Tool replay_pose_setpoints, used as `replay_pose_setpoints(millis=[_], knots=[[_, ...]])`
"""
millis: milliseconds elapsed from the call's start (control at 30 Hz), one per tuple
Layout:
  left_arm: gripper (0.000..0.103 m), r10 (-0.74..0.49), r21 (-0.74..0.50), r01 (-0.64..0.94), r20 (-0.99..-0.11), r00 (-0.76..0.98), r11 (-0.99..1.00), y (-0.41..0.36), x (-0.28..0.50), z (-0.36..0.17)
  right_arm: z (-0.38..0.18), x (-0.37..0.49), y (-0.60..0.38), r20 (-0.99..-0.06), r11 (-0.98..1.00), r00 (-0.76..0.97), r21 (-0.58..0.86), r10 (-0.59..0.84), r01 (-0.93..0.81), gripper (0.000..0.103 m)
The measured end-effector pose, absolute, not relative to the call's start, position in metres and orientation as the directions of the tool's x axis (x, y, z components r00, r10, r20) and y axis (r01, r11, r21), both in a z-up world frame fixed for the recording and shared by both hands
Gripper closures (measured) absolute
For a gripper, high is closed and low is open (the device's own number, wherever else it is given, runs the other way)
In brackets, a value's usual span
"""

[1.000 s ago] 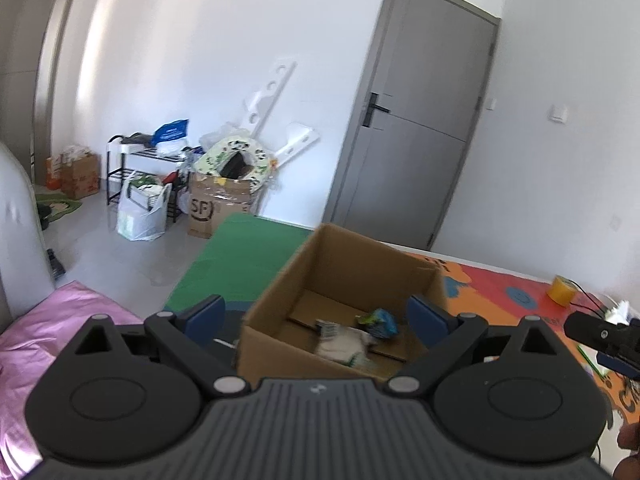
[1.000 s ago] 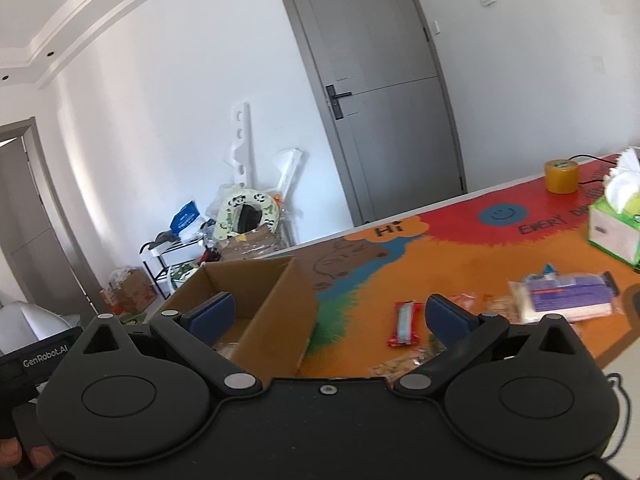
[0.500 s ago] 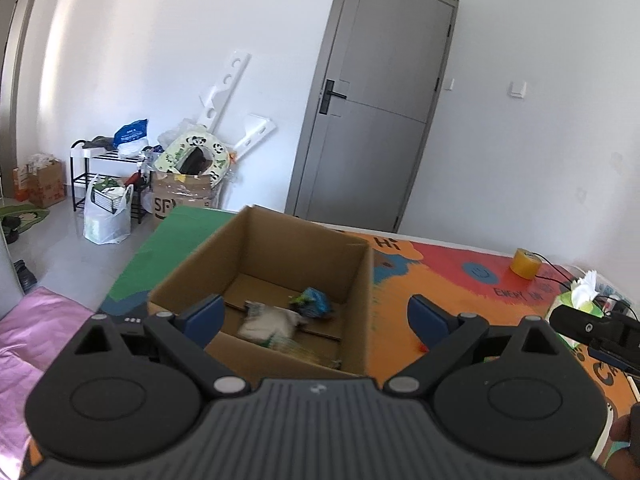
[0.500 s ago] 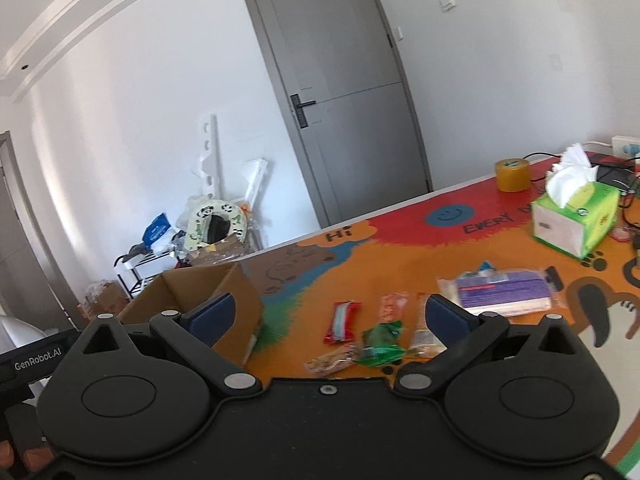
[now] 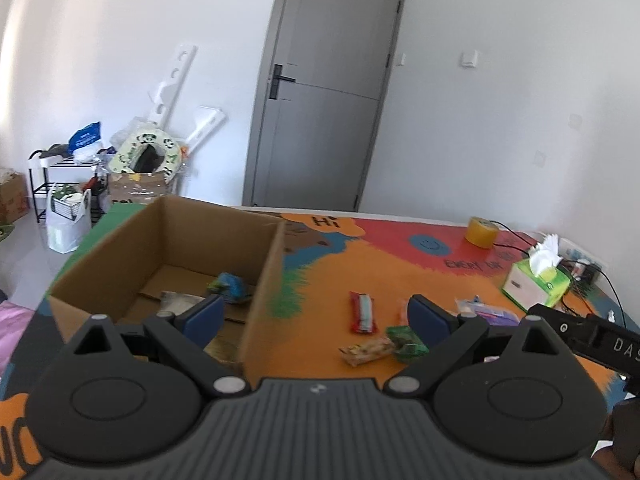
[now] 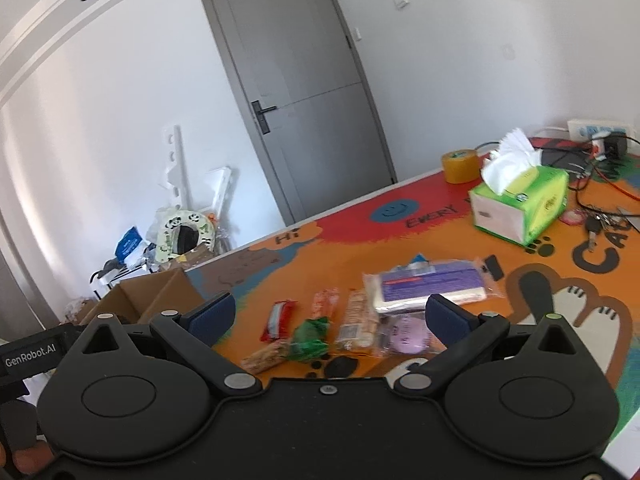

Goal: Organize snacks
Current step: 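Move both tools back over the remaining snacks, then grasp the green chip bag with the left tool while the right tool grasps the purple-wrapped bun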

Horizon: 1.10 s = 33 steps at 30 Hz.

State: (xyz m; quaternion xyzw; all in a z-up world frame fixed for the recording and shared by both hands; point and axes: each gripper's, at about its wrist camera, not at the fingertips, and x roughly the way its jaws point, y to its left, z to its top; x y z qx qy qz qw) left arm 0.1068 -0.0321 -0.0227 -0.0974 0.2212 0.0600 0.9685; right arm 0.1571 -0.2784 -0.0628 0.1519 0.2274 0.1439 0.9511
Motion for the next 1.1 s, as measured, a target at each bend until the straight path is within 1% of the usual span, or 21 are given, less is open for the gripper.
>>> replay_pose_setpoints(millis=[267, 600, 633, 767, 800, 867, 1000, 1100], knots=[[0.006, 0.031, -0.155, -0.121, -0.486, 0.874, 0.98, -0.059, 0.128, -0.042, -0.08, 0.166, -0.299, -0.412, 0.915, 0.855, 0.372, 0.315, -0.158, 0.0], [0.006, -0.015, -0.178, -0.087, -0.505, 0.863, 0.98, -0.078, 0.156, -0.06, -0.1, 0.183, -0.311, -0.457, 0.921, 0.842, 0.375, 0.286, -0.109, 0.001], [0.006, -0.018, -0.177, -0.083, -0.505, 0.863, 0.981, -0.08, 0.159, -0.061, -0.102, 0.184, -0.311, -0.461, 0.921, 0.841, 0.376, 0.285, -0.107, 0.002], [0.008, -0.056, -0.195, -0.052, -0.509, 0.859, 0.979, -0.089, 0.171, -0.066, -0.109, 0.192, -0.313, -0.476, 0.92, 0.83, 0.378, 0.289, -0.104, 0.015], [0.008, -0.063, -0.198, -0.045, -0.509, 0.859, 0.979, -0.091, 0.173, -0.067, -0.11, 0.193, -0.314, -0.478, 0.919, 0.829, 0.381, 0.29, -0.102, 0.016], [0.01, -0.064, -0.186, -0.037, -0.508, 0.859, 0.982, -0.098, 0.179, -0.07, -0.113, 0.197, -0.315, -0.483, 0.916, 0.826, 0.388, 0.291, -0.096, 0.021], [0.014, -0.075, -0.181, -0.022, -0.511, 0.856, 0.983, -0.107, 0.189, -0.076, -0.12, 0.206, -0.318, -0.494, 0.912, 0.82, 0.404, 0.289, -0.078, 0.023], [0.019, -0.077, -0.18, -0.022, -0.521, 0.85, 0.983, -0.112, 0.198, -0.081, -0.125, 0.215, -0.32, -0.506, 0.907, 0.812, 0.416, 0.29, -0.064, 0.024]])
